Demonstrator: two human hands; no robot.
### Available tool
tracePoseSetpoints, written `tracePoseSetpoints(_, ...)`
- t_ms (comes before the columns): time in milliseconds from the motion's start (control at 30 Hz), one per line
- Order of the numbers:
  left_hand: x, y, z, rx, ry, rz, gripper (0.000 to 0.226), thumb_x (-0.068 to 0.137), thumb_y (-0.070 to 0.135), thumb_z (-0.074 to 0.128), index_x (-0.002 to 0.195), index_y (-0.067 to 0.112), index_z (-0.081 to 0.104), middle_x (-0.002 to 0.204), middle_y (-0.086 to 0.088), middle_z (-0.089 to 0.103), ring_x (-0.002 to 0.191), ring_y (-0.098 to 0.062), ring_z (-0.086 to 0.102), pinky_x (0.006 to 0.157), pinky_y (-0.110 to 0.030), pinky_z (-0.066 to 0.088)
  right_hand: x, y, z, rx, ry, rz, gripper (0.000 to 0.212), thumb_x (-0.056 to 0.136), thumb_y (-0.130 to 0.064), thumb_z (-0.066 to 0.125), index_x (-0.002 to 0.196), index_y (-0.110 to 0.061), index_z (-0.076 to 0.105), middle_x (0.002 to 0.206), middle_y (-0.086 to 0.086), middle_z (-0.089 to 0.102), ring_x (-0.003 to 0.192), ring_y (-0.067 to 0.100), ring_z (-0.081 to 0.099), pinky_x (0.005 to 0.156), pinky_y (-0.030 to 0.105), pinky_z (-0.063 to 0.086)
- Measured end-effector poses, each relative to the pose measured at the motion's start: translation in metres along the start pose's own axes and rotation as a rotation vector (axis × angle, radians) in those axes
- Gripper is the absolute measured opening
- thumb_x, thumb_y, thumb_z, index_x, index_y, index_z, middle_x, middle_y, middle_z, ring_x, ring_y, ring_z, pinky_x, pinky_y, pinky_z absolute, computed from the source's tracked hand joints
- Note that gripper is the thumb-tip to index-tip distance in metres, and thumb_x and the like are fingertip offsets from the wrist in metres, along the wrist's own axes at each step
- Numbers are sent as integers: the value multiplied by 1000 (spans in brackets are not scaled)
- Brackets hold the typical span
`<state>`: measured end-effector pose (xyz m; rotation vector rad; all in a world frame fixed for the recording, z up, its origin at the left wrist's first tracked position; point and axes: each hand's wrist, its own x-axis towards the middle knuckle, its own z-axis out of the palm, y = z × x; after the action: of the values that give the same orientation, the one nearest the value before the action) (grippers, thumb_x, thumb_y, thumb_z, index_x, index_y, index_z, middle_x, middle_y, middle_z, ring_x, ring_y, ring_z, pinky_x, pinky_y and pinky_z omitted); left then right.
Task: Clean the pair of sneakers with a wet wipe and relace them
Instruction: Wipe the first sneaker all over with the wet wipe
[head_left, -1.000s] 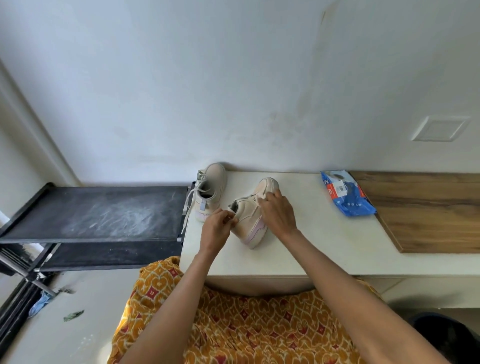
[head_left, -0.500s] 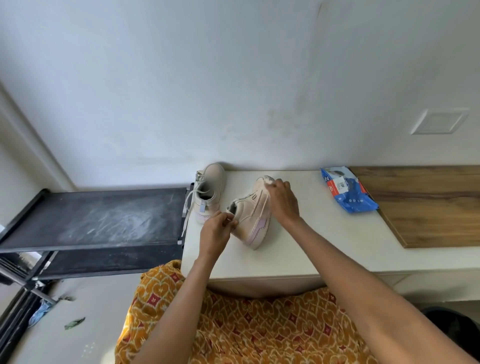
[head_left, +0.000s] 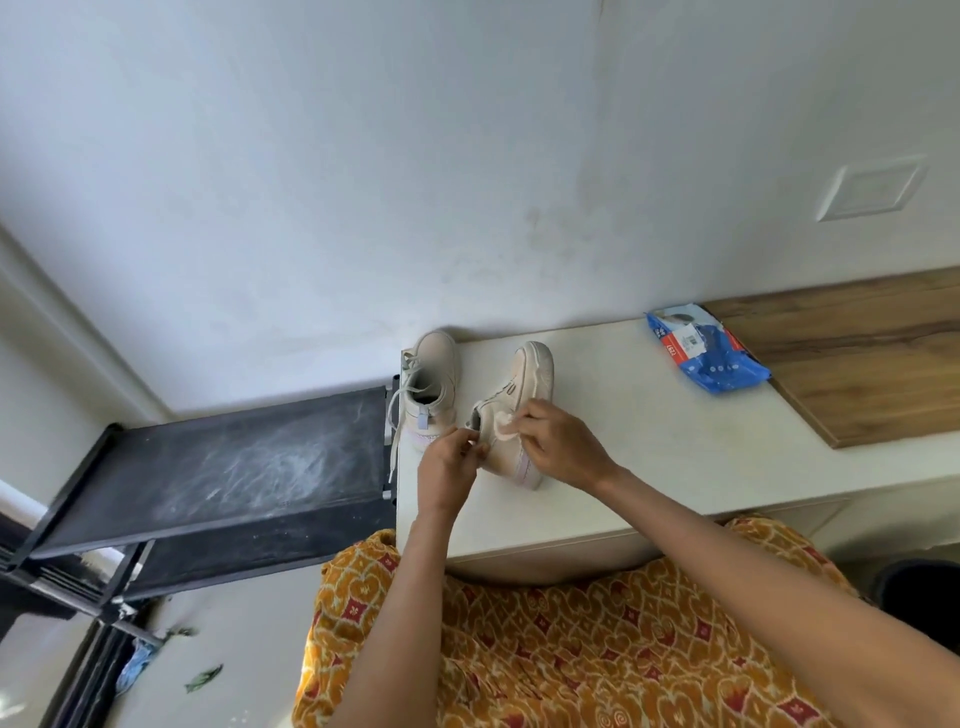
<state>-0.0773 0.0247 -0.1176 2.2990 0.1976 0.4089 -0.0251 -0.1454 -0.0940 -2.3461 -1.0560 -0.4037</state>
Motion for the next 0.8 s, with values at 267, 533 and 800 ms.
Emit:
tracePoseSetpoints(267,-5,-8,7,-112,-3,-28,12,83,17,68,91,9,65,81,-1,68,73,-16,63,69,-37,54,66,21,-3,-284,-106,365,46,86,6,38,124,-11,56,134,8,48,121,27,42,93,37,41)
tracePoseSetpoints(533,-5,-10,2,-102,-33,-97,14,83,19,68,93,10,67,79,1,69,73,-16,65,70,-31,51,17,0,19,-209,-17,-31,29,68,3,68,89,-16,72,75,-1,66,76,23,57,61,28,53)
tracePoseSetpoints(800,-12,-4,4,-126,14,-85,14,83,17,69,93,9,68,77,2,68,73,-14,63,70,-31,52,26,-4,-3,93,44,116,33,82,5,55,105,-13,71,95,6,71,91,27,61,70,35,54)
